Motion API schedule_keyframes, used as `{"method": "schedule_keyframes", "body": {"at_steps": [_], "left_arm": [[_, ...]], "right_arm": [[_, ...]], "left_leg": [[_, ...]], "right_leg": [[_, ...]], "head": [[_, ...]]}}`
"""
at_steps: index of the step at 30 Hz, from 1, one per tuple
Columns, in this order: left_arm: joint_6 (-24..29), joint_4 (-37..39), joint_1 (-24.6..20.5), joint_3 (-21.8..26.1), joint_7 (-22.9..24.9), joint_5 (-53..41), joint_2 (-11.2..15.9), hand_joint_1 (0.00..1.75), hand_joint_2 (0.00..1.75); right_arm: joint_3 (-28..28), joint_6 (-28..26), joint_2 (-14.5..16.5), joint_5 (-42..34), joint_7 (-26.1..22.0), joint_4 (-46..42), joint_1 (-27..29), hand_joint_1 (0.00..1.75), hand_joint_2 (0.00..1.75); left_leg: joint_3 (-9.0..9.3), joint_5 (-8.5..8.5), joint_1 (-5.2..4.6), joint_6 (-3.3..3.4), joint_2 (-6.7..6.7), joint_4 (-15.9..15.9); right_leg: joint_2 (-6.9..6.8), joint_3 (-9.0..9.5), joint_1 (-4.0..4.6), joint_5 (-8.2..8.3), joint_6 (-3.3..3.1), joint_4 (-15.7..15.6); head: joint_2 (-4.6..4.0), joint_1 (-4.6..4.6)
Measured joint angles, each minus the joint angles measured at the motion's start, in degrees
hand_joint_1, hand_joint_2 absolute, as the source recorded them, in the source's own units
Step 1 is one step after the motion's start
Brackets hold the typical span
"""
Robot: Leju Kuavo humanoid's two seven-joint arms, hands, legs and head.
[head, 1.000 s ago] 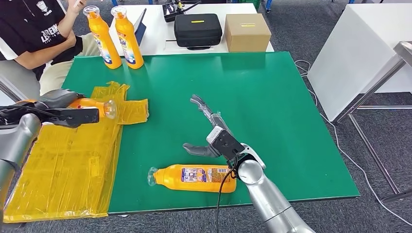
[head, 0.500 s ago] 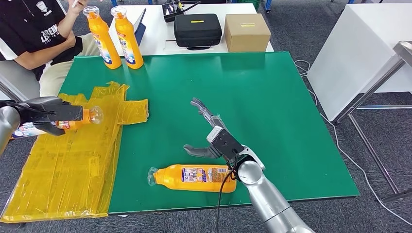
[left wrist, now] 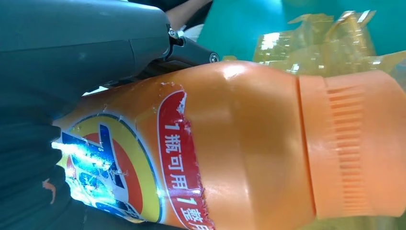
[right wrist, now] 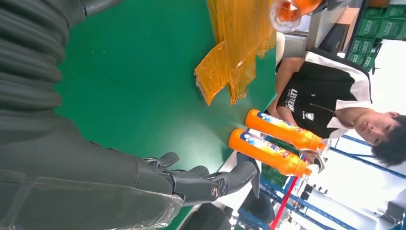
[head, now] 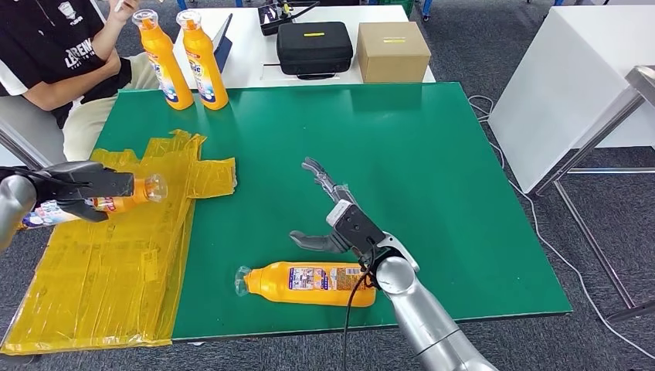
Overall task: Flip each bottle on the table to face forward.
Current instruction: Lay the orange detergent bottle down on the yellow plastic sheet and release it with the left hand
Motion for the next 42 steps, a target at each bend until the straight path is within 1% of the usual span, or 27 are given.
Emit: {"method": "schedule_keyframes", "body": {"at_steps": [6, 12, 16, 21, 27, 31, 38, 42], "left_arm": [[3.26, 0.42, 3.62, -0.14, -0.08, 4.04, -1.82, 1.75, 1.75], [7.21, 0.42, 7.49, -0.08, -0.55, 7.14, -4.36, 1.75, 1.75], [7.51, 0.45, 9.09, -0.08, -0.49, 7.86, -6.33, 1.75, 1.75], [7.51, 0.62, 9.90, -0.10, -0.07, 8.00, -8.62, 1.75, 1.75], [7.44, 0.87, 9.95, -0.11, -0.03, 8.00, -10.06, 1.74, 1.75], [7.16, 0.96, 10.00, -0.13, -0.18, 7.99, -10.89, 0.01, 1.75], [7.93, 1.37, 10.94, -0.16, 1.89, 7.46, -12.51, 0.00, 1.75], [8.04, 1.40, 10.96, -0.15, 2.44, 7.21, -12.81, 0.00, 1.75]], "right_arm": [[0.27, -0.28, 0.29, 0.04, 0.30, 0.23, -0.01, 0.00, 1.75], [0.40, -0.74, 0.09, 0.10, 0.29, 0.60, 0.19, 0.00, 1.75], [0.42, -0.95, -0.01, 0.22, 0.30, 0.61, 0.38, 0.00, 1.75], [0.44, -1.37, -0.32, 0.29, 0.29, 0.61, 0.54, 0.00, 1.75], [0.44, -1.61, -0.69, 0.31, 0.29, 0.61, 0.96, 0.00, 1.75], [0.44, -1.70, -0.93, 0.31, 0.29, 0.61, 1.09, 0.00, 1.75], [0.44, -1.76, -1.24, 0.31, 0.30, 0.61, 1.09, 0.00, 1.75], [0.44, -1.86, -1.30, 0.31, 0.36, 0.61, 1.09, 0.00, 1.75]], "left_leg": [[0.00, 0.00, -0.01, 0.00, 0.02, 0.00], [0.00, 0.00, -0.03, 0.00, 0.01, 0.00], [0.00, 0.00, -0.03, 0.00, 0.00, 0.01], [0.01, 0.00, -0.04, 0.00, 0.00, 0.01], [0.05, 0.00, -0.04, 0.00, 0.00, 0.01], [0.06, 0.00, -0.04, 0.00, -0.01, 0.01], [0.04, 0.00, -0.05, 0.00, 0.02, 0.01], [0.04, 0.00, -0.05, 0.00, 0.01, 0.01]], "right_leg": [[0.00, 0.00, -0.01, 0.00, 0.00, -0.01], [0.00, -0.01, -0.01, 0.00, 0.00, -0.02], [0.00, -0.01, -0.01, 0.00, 0.00, -0.03], [0.00, 0.01, -0.01, 0.00, 0.00, -0.02], [0.00, 0.03, -0.01, 0.00, 0.00, -0.02], [-0.01, 0.04, -0.01, 0.00, 0.00, -0.01], [-0.01, 0.03, -0.01, 0.00, 0.00, 0.00], [-0.01, 0.02, -0.01, 0.00, 0.00, -0.01]], "head": [[0.00, 0.01], [0.00, 0.01], [-0.01, 0.01], [0.00, -0.01], [0.00, -0.01], [0.00, -0.02], [0.01, 0.00], [-0.01, 0.00]]}}
